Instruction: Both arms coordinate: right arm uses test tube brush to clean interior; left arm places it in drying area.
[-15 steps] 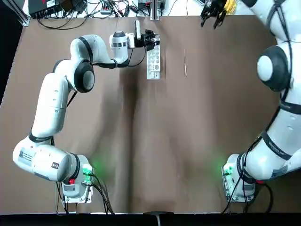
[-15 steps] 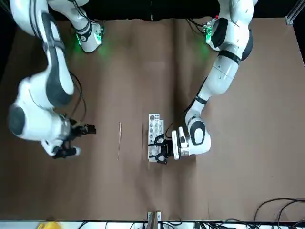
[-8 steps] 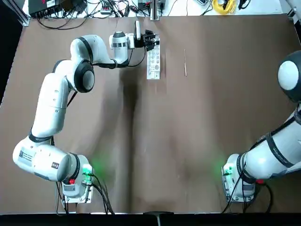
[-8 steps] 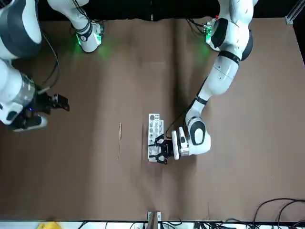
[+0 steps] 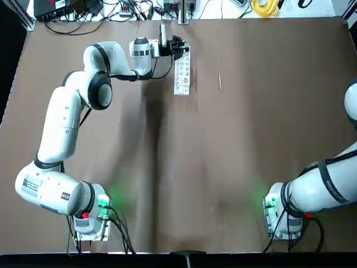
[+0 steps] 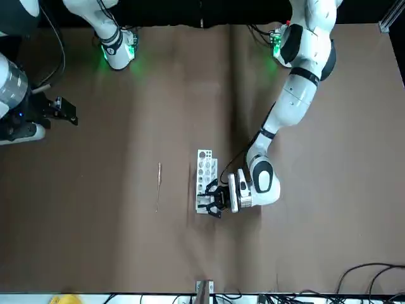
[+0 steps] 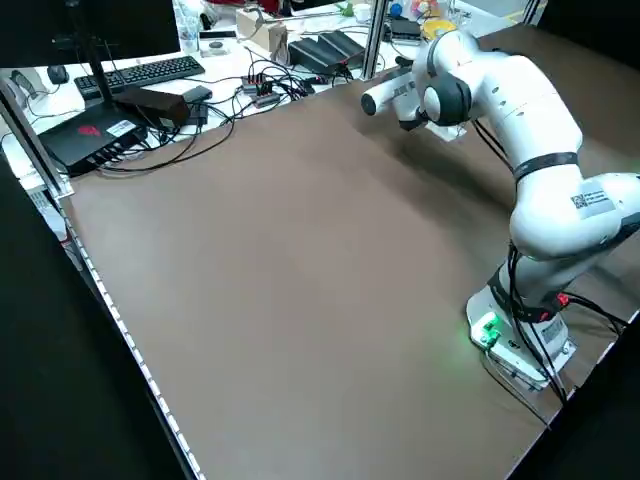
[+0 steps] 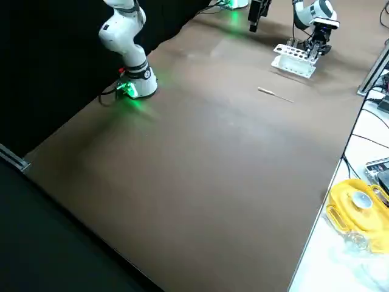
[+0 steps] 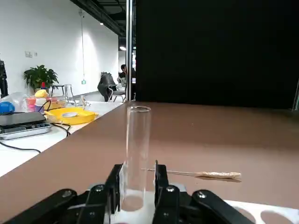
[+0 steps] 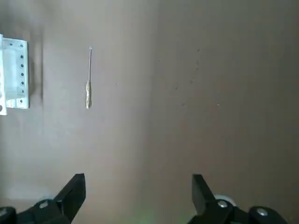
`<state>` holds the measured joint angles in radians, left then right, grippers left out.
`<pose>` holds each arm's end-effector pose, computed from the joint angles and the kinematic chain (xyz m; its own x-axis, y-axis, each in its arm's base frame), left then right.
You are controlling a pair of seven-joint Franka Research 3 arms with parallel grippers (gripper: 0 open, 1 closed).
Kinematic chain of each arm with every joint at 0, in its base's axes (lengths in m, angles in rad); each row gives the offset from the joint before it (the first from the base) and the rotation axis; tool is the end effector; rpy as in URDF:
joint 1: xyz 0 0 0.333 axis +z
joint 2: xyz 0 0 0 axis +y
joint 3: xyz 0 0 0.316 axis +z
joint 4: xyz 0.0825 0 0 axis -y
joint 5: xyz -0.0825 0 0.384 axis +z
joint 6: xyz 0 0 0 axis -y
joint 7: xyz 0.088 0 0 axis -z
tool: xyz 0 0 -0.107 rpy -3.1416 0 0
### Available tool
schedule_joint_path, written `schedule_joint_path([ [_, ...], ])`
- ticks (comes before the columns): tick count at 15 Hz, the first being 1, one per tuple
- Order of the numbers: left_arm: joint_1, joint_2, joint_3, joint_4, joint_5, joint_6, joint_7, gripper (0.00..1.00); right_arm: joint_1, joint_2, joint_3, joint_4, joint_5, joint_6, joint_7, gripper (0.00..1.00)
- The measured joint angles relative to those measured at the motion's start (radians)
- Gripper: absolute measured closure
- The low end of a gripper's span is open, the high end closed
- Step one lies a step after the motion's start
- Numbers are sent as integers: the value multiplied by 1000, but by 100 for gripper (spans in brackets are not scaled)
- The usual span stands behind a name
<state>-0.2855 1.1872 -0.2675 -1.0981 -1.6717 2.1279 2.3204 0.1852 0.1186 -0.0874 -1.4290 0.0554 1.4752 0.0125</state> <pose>0.6791 -0.3818 0.1302 0.0324 -0.0579 0.9978 -0.9954 -0.0916 0.0270 0.5775 0.0663 0.6157 0.9933 0.0901 -0.0724 0.0870 -0.9952 -0.0441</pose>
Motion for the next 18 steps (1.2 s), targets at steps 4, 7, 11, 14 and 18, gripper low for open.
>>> schedule_joint_path([
  [4,0,0,1,0,0,0,0,63,-13,-76,-1,-125,0,95,13,0],
  [7,0,0,1,1,-1,0,0,58,-13,-123,4,-185,0,112,48,0],
  [11,-2,0,1,1,-17,0,0,58,-14,-134,6,-192,-3,107,62,0],
  [14,-3,0,0,1,-17,0,0,58,-29,-136,1,-184,-2,108,64,0],
  [18,-7,0,0,1,-18,0,0,59,-45,-139,5,-176,-2,109,63,0],
])
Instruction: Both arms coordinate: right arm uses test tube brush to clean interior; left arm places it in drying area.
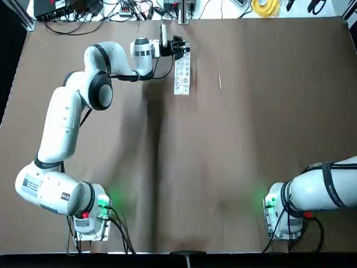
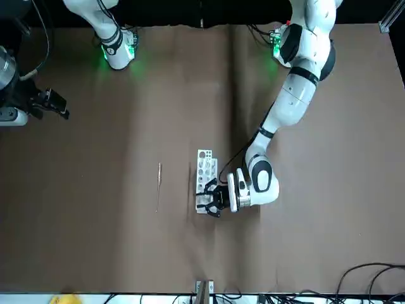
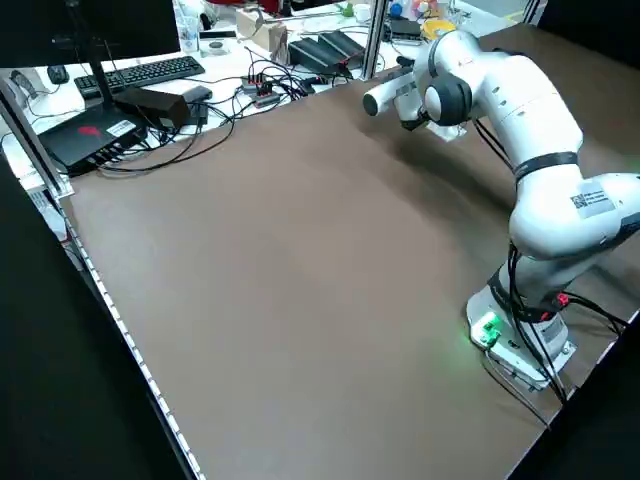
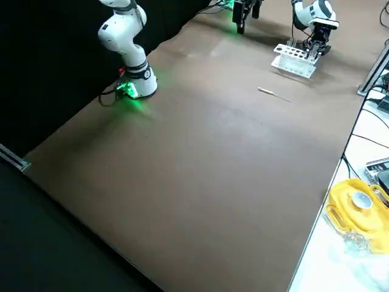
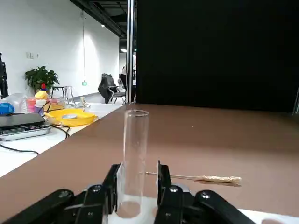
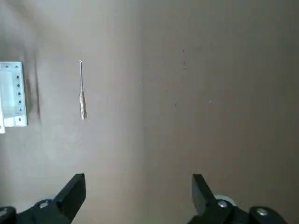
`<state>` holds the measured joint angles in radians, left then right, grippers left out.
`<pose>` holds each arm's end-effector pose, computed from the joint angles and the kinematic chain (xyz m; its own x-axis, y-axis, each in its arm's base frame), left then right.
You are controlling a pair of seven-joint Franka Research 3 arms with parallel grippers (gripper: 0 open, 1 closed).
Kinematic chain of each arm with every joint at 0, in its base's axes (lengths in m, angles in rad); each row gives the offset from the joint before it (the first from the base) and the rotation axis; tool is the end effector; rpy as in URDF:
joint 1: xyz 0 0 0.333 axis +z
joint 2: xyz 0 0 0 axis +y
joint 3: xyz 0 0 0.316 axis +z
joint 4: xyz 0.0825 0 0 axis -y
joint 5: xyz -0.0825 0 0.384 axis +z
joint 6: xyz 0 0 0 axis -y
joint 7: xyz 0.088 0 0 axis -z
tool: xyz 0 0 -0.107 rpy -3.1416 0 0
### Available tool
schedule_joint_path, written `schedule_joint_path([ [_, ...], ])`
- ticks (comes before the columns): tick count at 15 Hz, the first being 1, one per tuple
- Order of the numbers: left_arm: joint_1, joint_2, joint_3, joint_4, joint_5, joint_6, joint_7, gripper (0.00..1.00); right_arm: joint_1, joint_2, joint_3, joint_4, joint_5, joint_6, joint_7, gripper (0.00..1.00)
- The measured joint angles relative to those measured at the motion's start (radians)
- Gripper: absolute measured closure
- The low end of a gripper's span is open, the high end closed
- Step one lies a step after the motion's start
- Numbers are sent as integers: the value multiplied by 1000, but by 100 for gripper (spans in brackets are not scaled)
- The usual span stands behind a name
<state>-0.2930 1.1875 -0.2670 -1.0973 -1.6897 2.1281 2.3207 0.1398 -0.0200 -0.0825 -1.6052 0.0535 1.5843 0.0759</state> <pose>0.6770 -0.3866 0.1308 0.0396 -0.0466 0.9981 -0.9948 -0.0955 0.0350 0.5480 0.0366 0.6206 0.9998 -0.0192 -0.0052 -0.0194 -0.9983 -0.0549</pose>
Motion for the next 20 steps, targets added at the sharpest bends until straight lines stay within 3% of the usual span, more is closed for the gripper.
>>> schedule_joint_path([
  [11,-1,1,9,2,-1,0,2,77,-1,0,-1,0,0,3,0,0],
  [20,-1,1,14,4,-1,0,3,77,-1,0,-1,0,-1,3,0,0],
])
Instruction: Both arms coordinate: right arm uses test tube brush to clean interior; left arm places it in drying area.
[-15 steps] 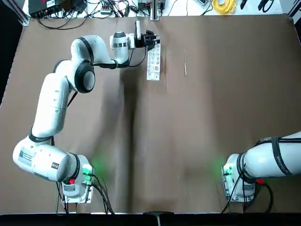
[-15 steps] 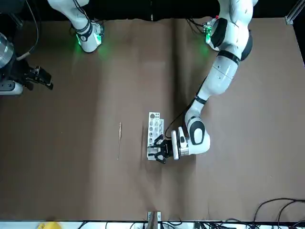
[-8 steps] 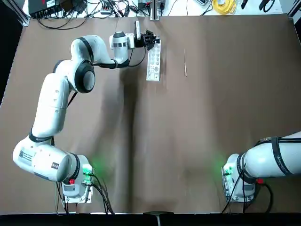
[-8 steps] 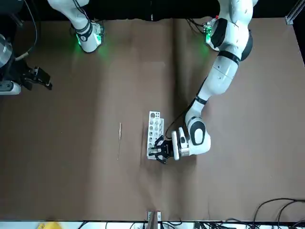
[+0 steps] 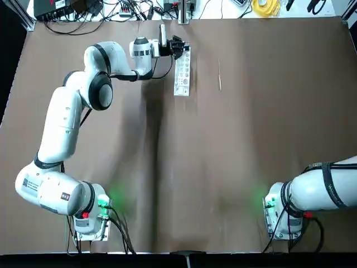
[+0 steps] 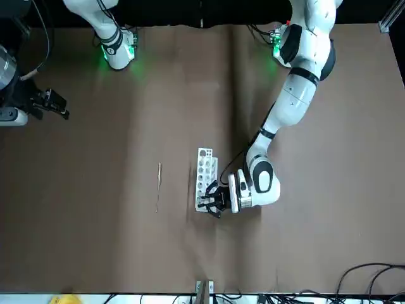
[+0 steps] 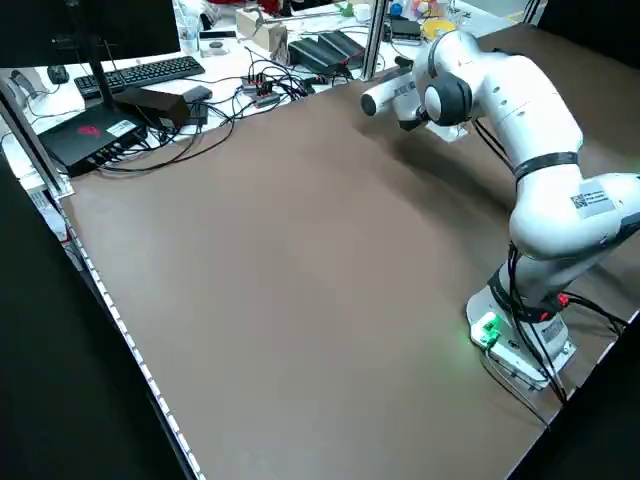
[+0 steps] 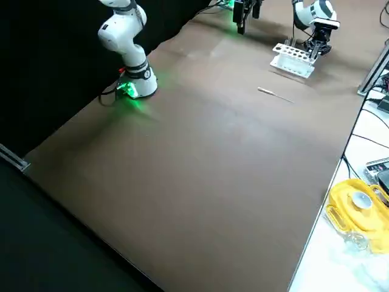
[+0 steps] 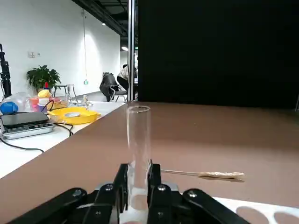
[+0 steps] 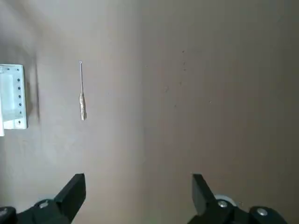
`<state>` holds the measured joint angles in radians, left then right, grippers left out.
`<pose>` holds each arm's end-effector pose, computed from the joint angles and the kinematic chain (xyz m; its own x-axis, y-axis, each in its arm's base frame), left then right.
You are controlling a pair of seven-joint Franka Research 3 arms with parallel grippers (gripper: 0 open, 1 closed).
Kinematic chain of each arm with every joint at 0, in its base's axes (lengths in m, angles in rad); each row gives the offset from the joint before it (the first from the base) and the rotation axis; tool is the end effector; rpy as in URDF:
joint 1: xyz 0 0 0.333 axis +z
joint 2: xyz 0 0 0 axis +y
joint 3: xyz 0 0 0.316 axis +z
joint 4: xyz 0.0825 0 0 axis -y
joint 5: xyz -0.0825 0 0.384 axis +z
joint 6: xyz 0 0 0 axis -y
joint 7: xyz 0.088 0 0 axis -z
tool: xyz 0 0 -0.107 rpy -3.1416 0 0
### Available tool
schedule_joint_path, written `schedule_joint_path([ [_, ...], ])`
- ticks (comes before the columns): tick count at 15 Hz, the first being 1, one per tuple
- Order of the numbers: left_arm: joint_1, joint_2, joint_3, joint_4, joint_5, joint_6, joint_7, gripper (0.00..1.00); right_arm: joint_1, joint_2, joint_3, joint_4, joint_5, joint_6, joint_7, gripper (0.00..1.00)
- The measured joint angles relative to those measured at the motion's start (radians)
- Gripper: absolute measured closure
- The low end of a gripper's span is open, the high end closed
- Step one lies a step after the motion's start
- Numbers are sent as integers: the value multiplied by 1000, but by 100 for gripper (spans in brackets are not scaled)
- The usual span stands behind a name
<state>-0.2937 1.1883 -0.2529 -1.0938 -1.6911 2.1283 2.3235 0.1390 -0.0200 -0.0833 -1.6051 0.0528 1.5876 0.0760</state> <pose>0.6804 -0.3809 0.1295 0.0316 -0.0573 0.9979 -0.9944 -0.1020 0.0257 0.5485 0.0357 0.6209 0.9998 -0.0211 -0.0017 -0.0211 -0.9983 -0.0544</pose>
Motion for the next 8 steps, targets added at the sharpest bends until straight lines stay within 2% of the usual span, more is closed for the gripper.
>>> schedule_joint_path([
  [8,0,-18,2,22,0,0,0,77,0,0,0,0,0,0,0,0],
])
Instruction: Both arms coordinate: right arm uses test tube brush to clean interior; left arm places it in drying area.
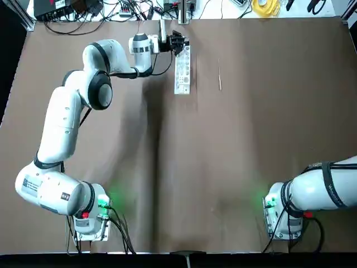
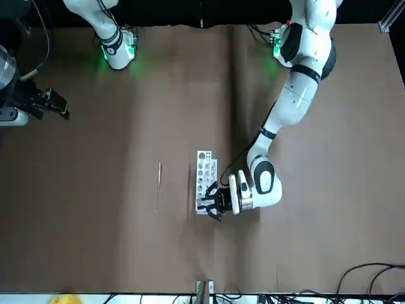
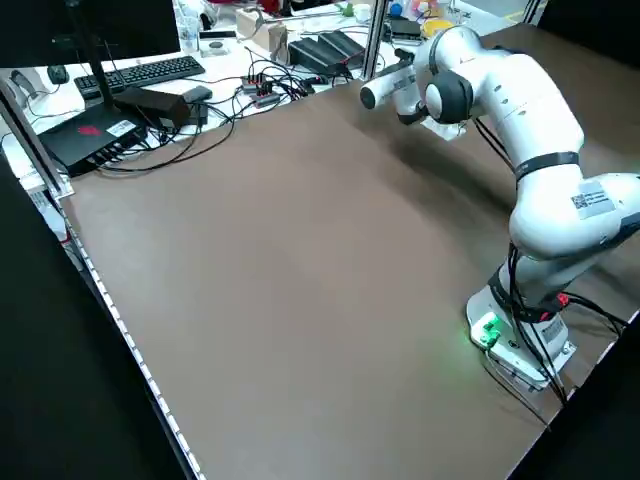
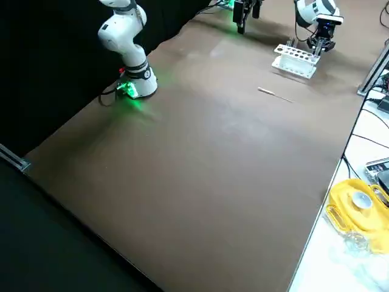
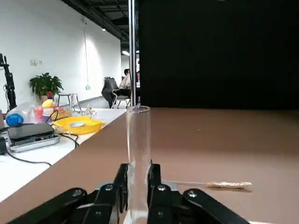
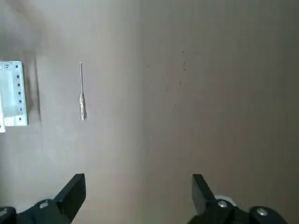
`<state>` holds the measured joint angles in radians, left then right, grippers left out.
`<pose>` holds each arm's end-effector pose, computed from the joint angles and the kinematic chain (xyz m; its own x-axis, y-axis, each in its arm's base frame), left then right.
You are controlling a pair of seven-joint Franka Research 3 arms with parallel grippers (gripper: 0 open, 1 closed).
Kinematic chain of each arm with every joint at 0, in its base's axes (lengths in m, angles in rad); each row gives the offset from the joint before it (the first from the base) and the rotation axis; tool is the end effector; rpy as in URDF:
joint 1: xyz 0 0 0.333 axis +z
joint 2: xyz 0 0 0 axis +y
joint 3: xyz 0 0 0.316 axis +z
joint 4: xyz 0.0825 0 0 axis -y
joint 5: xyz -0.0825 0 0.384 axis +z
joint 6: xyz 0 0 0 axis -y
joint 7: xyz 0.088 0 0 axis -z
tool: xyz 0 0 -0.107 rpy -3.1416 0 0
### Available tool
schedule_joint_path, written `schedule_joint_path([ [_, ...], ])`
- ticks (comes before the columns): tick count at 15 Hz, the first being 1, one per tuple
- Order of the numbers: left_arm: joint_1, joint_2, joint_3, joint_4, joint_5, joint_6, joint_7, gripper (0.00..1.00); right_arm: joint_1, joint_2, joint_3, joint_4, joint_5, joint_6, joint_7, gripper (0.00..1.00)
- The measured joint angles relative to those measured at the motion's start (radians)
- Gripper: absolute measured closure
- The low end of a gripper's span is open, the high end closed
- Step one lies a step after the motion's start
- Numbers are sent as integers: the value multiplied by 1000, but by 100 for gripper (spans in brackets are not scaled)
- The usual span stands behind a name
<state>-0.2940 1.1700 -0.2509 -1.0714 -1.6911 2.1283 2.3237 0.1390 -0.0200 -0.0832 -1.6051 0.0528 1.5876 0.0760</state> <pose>0.6903 -0.3813 0.1531 -0.0064 -0.0454 0.9989 -0.9941 -0.1075 -0.0113 0.5485 0.0357 0.6209 0.9998 -0.0210 -0.0017 -0.0210 -0.9983 -0.0544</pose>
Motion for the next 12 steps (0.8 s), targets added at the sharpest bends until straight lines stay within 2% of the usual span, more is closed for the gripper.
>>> schedule_joint_path([
  [6,0,-62,1,1,0,4,-30,77,0,0,0,0,0,0,0,0],
  [12,-2,-142,3,-7,8,48,-150,77,0,0,0,0,0,0,0,0],
])
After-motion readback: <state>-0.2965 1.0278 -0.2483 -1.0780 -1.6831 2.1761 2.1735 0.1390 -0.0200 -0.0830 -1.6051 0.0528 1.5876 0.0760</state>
